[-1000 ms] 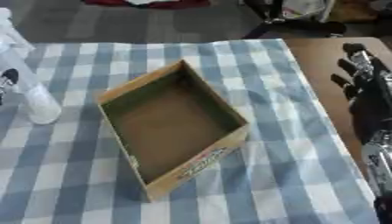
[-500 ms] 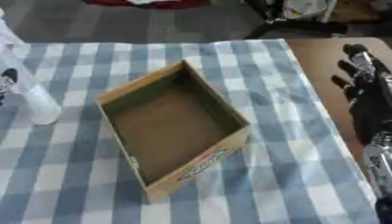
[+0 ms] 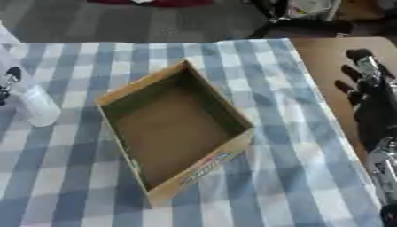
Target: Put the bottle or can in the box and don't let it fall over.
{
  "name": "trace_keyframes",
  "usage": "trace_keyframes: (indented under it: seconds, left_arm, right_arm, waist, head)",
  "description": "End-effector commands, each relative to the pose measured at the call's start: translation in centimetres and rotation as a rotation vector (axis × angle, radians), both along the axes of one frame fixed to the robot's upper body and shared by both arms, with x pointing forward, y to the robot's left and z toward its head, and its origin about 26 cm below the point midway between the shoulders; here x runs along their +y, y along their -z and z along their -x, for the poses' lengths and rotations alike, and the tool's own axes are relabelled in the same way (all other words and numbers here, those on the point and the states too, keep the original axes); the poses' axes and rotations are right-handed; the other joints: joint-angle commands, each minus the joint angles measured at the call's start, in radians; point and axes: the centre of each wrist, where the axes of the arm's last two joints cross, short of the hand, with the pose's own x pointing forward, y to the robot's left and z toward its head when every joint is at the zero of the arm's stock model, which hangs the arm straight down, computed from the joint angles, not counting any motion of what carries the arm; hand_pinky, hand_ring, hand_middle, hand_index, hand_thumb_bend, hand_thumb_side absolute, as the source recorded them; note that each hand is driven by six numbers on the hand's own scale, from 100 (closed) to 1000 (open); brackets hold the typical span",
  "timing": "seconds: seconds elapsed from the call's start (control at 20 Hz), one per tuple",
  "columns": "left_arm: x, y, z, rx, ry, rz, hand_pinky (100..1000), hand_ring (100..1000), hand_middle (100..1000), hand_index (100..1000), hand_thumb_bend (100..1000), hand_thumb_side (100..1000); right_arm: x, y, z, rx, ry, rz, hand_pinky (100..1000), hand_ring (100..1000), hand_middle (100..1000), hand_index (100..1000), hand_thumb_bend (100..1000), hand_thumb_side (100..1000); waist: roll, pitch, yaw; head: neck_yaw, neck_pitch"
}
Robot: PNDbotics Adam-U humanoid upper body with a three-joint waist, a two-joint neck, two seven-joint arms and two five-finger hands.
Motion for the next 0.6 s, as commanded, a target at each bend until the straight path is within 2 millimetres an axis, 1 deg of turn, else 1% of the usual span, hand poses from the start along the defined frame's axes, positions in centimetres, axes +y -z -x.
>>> trace_keyframes:
  seconds: [0.05, 0.6]
  left_arm:
    - [0.3, -1.1, -0.3, -0.030, 0.001, -0.017, 624, 925, 962, 932, 250, 624]
    - [0.4, -1.1, -1.7, -0.035, 0.016, -0.001, 606, 918, 936, 909, 231, 660]
  right_arm:
    - [-0.1, -0.8, 0.0, -0.021, -0.001, 0.004, 945, 1000, 1000, 853, 100, 680]
    - [-0.1, -0.7, -0.1, -0.016, 0.004, -0.005, 944, 1000, 1000, 852, 100, 701]
  waist:
    - [0.002, -0.012, -0.002]
    - [0.002, -0.005, -0.012]
  head:
    - [0.000, -0.016]
    - [0.001, -0.024]
